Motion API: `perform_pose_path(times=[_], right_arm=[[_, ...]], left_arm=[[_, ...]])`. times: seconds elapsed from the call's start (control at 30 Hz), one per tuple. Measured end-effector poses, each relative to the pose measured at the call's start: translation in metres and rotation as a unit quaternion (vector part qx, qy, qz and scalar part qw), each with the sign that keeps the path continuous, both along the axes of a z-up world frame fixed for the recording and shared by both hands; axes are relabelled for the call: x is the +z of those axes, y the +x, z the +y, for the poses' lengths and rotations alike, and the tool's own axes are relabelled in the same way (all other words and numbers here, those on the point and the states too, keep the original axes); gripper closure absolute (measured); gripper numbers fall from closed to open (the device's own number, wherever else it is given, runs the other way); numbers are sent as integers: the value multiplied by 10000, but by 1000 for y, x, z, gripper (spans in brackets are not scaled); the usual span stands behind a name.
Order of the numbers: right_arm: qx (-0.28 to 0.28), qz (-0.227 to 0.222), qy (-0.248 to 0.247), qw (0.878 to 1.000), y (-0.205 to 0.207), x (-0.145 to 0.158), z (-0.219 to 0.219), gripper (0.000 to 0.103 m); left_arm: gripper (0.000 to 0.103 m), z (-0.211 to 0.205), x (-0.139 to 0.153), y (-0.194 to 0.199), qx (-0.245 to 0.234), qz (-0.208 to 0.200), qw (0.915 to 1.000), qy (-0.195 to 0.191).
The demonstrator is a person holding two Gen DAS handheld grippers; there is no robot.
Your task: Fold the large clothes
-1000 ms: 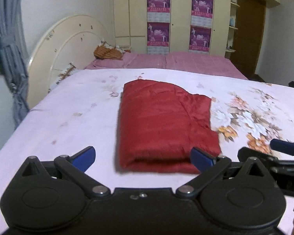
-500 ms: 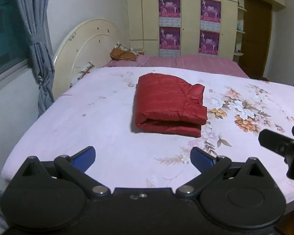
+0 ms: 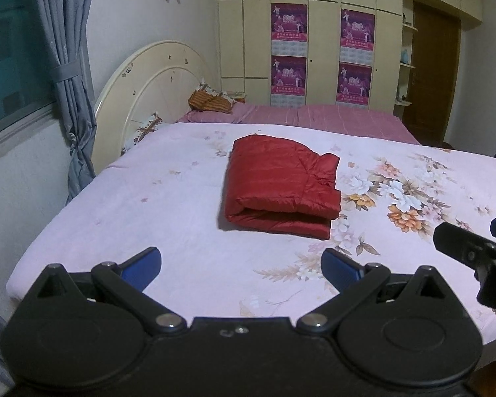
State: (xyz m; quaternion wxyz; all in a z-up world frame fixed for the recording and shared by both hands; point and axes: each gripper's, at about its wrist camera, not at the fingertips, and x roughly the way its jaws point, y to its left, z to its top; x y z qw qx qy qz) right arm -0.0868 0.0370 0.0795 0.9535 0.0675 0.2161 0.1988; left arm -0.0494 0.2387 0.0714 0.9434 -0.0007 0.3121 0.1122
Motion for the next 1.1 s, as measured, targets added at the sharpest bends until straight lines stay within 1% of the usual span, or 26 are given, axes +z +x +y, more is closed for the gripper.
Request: perform_pose_path(times=[0.5, 1.1], right_arm=[[45, 34, 56, 10000, 2, 0, -7, 1], [33, 66, 69, 9999, 4, 1, -9, 1]], left_arm=[[0, -5, 2, -2, 78, -54, 10000, 25], [0, -5, 2, 1, 63, -60, 10000, 37]])
